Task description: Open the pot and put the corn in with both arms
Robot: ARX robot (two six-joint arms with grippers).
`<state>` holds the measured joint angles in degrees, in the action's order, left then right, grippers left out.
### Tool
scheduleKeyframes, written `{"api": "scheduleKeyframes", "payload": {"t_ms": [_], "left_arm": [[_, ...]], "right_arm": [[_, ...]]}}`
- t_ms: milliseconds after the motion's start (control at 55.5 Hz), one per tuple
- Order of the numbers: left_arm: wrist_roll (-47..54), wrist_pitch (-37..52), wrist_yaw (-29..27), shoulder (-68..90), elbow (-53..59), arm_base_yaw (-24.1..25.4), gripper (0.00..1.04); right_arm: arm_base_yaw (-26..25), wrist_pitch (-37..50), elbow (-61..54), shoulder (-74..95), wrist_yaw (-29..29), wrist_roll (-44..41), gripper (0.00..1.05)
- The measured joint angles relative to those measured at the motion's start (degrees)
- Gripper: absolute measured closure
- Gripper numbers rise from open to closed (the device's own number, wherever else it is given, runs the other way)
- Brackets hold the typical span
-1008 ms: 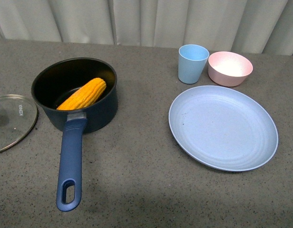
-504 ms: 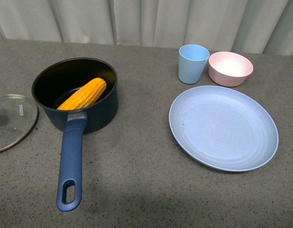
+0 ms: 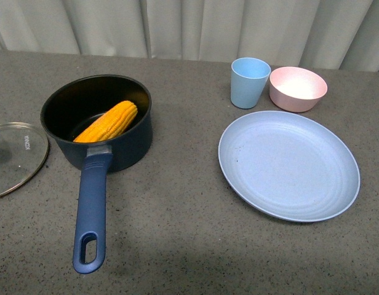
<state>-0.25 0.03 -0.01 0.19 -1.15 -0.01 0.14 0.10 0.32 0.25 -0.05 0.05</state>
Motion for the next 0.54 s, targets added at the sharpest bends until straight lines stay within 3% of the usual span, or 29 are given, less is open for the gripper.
{"api": "scheduleKeyframes", "payload": {"t_ms": [540], "left_arm": [[0.0, 0.0, -0.02, 0.0, 0.0, 0.0, 0.07]], "right_arm": [[0.0, 0.0, 0.0, 0.0, 0.0, 0.0, 0.09]]}}
